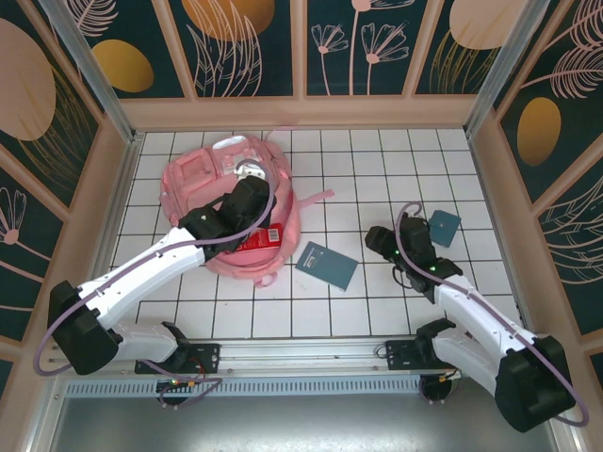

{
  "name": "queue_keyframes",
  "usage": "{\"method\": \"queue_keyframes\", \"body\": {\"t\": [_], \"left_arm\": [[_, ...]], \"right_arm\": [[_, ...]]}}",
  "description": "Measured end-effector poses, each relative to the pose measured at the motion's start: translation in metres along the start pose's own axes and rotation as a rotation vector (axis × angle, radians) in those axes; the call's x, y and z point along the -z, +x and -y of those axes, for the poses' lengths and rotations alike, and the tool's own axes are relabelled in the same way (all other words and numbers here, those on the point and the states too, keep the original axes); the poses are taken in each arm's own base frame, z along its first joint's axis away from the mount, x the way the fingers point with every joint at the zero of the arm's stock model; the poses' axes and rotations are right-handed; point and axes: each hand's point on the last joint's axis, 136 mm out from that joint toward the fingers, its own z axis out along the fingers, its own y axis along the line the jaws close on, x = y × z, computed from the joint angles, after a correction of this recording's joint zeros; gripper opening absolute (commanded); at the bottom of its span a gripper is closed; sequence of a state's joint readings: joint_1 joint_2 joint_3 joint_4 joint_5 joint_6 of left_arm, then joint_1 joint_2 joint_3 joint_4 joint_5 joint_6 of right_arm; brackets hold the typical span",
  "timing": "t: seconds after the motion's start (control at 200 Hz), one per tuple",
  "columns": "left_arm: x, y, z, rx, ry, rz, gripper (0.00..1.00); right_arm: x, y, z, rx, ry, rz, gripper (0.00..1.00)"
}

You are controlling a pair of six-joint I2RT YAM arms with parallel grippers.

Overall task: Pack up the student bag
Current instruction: Move the book to the center of the table.

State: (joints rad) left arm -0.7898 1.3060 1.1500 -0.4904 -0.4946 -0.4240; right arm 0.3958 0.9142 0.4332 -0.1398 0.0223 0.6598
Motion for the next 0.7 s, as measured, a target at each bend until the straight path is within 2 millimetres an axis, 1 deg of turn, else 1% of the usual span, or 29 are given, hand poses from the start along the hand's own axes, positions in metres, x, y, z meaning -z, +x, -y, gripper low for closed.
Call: {"method": "queue_keyframes", "body": {"t": [0.065, 0.17, 0.23, 0.33, 0.405, 0.49, 0.591, 0.701], "left_arm": [[0.003, -0.001, 0.005, 0.033, 0.046, 0.007, 0.54], [0.012, -0.002, 0.014, 0.086, 0.124, 0.020, 0.54], [0.016, 0.001, 0.025, 0.111, 0.176, 0.021, 0.52], [0.021, 0.014, 0.051, 0.126, 0.270, 0.001, 0.47], [0.021, 0.030, 0.072, 0.131, 0.338, -0.032, 0.47], [0.014, 0.052, 0.090, 0.139, 0.379, -0.079, 0.45], [-0.004, 0.083, 0.098, 0.146, 0.379, -0.146, 0.44], [-0.021, 0.115, 0.099, 0.152, 0.364, -0.211, 0.44]], "right_arm": [[-0.001, 0.007, 0.001, -0.002, -0.012, -0.025, 0.69], [-0.004, 0.027, 0.007, -0.014, -0.025, -0.090, 0.68], [-0.006, 0.041, 0.011, -0.030, -0.029, -0.129, 0.68], [-0.006, 0.065, 0.014, -0.050, -0.045, -0.194, 0.68], [-0.005, 0.080, 0.010, -0.055, -0.067, -0.231, 0.68], [-0.004, 0.090, 0.004, -0.061, -0.093, -0.252, 0.67], [-0.004, 0.098, -0.004, -0.079, -0.123, -0.269, 0.67], [-0.003, 0.104, -0.013, -0.087, -0.155, -0.283, 0.66]]}}
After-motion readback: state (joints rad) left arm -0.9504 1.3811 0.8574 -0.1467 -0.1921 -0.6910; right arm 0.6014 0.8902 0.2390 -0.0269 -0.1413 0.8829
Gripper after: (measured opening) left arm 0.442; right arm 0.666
